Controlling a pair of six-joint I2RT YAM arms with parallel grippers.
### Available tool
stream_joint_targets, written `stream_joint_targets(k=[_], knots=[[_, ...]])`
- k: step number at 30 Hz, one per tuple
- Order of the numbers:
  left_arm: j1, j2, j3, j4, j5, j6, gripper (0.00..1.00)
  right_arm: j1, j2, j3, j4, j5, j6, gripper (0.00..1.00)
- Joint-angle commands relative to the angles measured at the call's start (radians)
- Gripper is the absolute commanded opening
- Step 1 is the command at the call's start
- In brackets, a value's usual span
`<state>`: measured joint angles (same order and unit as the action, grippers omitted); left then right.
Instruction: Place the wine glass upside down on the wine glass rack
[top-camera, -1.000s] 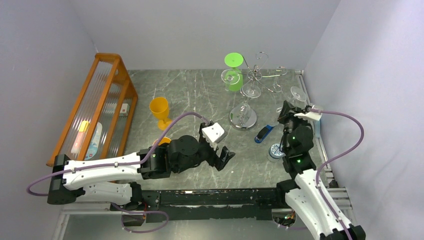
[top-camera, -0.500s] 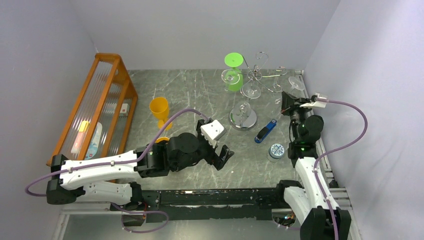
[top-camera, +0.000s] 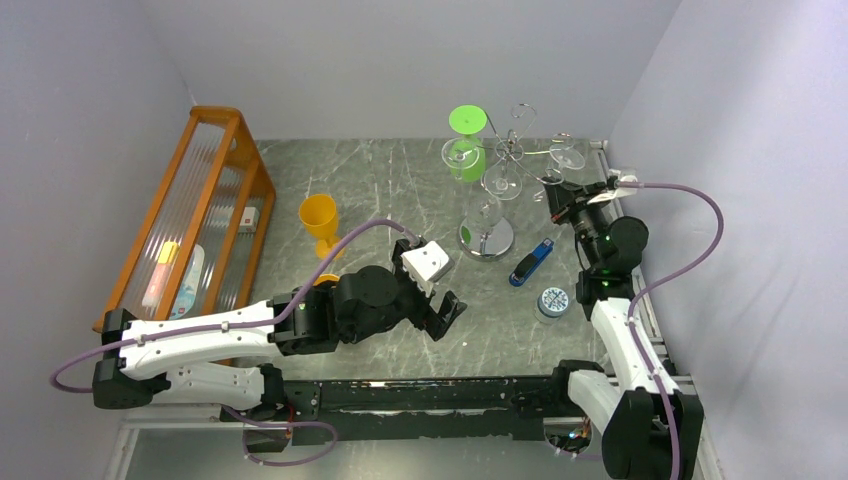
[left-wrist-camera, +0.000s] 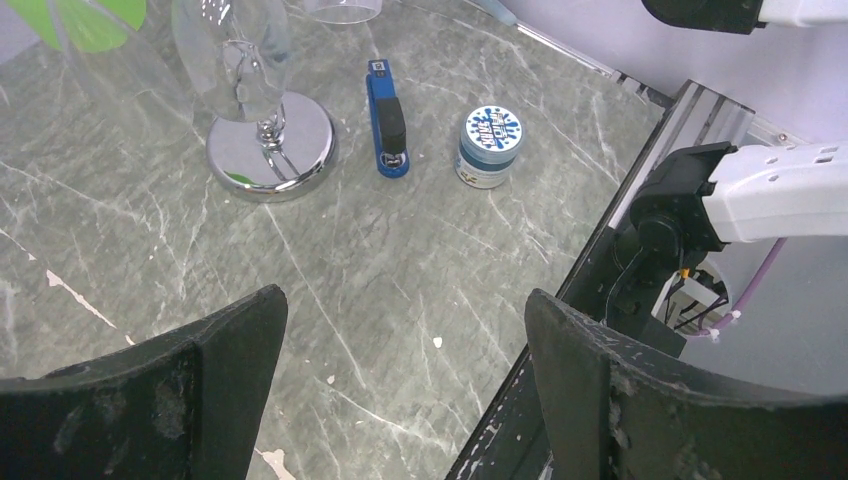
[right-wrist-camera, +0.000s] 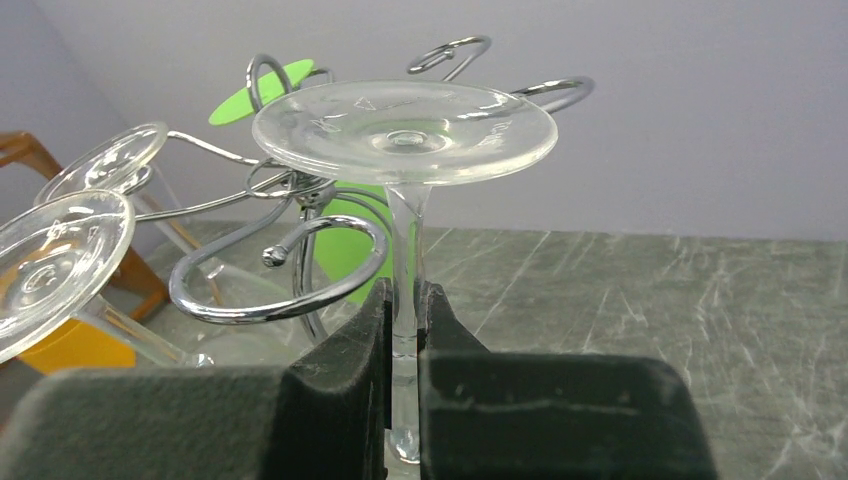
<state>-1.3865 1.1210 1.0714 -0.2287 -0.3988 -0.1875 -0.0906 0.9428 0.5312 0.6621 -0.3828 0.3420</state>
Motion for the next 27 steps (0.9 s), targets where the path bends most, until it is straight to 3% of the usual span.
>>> stream_joint_targets(k=[1, 8, 27], knots=[[0.0, -0.002, 0.015, -0.007, -0.014, 0.017, 0.92, -0.011, 0.012, 0.044, 0.044, -0.092, -0.041, 0.0], [0.0, 0.0, 0.017, -0.016, -0.02, 0.015, 0.92, -0.011, 0.037, 0.077, -0.013, -0.173, -0.093, 0.0], [0.0, 0.008, 0.012, -0.015, -0.021, 0.014, 0.92, -0.011, 0.012, 0.053, 0.024, -0.312, -0.104, 0.0]])
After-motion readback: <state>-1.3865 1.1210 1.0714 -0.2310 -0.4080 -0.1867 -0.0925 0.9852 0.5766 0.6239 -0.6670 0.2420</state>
